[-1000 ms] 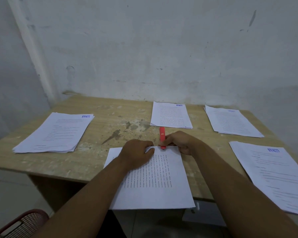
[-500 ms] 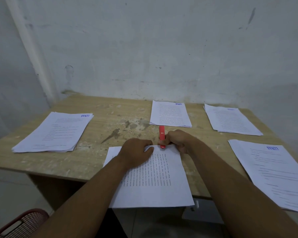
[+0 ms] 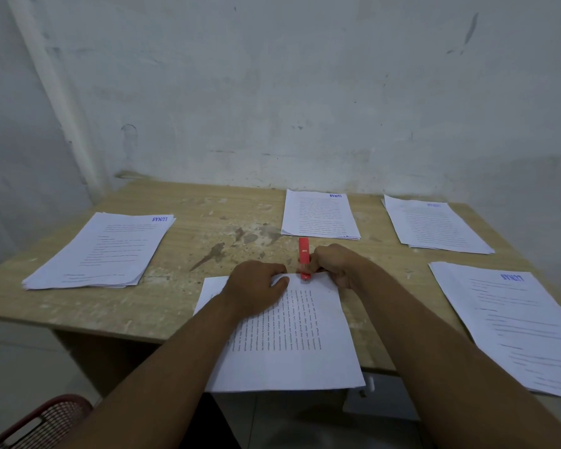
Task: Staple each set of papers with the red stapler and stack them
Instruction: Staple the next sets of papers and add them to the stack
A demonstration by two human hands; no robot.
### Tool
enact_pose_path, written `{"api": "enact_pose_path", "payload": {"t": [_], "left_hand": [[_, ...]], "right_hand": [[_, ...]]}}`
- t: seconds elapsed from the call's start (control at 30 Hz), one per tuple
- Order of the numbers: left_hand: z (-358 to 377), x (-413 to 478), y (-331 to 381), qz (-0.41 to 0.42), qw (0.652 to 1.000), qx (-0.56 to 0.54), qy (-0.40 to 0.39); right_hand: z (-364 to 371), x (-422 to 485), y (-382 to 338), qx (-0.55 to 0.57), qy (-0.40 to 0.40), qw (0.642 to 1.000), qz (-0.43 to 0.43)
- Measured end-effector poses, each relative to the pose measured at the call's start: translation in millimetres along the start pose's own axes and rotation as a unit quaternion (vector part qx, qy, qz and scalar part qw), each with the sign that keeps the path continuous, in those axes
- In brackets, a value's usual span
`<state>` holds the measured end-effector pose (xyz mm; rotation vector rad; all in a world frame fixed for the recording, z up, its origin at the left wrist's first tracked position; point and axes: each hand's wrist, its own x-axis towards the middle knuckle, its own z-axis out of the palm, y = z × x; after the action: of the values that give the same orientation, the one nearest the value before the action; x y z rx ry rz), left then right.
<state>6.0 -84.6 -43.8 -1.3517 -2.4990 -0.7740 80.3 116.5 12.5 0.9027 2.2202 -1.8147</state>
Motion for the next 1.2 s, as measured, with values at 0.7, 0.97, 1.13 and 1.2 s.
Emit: {"api": "enact_pose_path", "payload": {"t": [0.7,0.97,1.13,1.2], "left_hand": [[0,0,-1,0.004,1.0,0.008,0.003],[-11,1,4,-0.019,0.998,-0.019,-0.063],[-24,8,9,-0.006,0.998,-0.023,-0.061],[-31,16,17,0.005,1.0,-0.013,-0.021]], "right_hand": [[-3,5,5,-0.009,-0.023,1.0,0.007],[-12,-6,8,0.059,-0.028,0.993,-0.096],[-27,-22,0,0.08,0.1,0.977,-0.17],[-37,-29,-3,0.105,0.135,0.967,-0.187]]}}
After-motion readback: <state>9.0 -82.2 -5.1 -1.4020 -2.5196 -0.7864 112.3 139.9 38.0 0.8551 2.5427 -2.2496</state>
